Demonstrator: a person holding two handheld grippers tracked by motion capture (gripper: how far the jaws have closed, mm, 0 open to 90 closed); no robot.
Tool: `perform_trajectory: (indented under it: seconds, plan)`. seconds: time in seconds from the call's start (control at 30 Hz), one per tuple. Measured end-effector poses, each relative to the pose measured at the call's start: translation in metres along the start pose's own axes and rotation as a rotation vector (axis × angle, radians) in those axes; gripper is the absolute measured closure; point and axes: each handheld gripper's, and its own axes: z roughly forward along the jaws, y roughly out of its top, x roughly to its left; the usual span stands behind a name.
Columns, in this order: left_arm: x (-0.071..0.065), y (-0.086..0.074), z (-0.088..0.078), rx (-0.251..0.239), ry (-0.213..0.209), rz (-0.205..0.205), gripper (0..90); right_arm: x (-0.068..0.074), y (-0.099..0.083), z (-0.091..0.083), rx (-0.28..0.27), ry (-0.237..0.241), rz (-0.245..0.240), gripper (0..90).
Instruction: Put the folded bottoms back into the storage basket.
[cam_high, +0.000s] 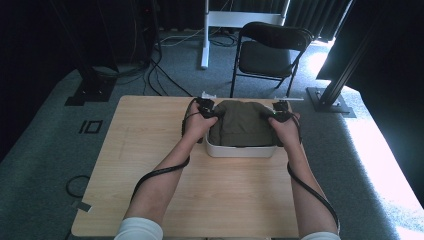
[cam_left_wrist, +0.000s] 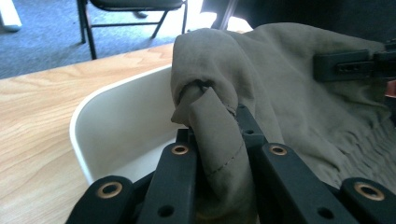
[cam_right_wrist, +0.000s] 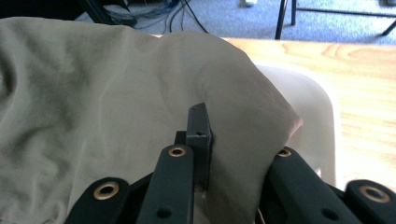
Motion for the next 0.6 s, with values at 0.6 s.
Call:
perform_trajectory:
  seconds: [0.6]
  plan:
    - [0.002, -0.015, 0.031, 0.119, 0.073, 0.036, 80.8, -0.002, -0.009, 0.027, 0.126, -0.072, 0.008, 75.6]
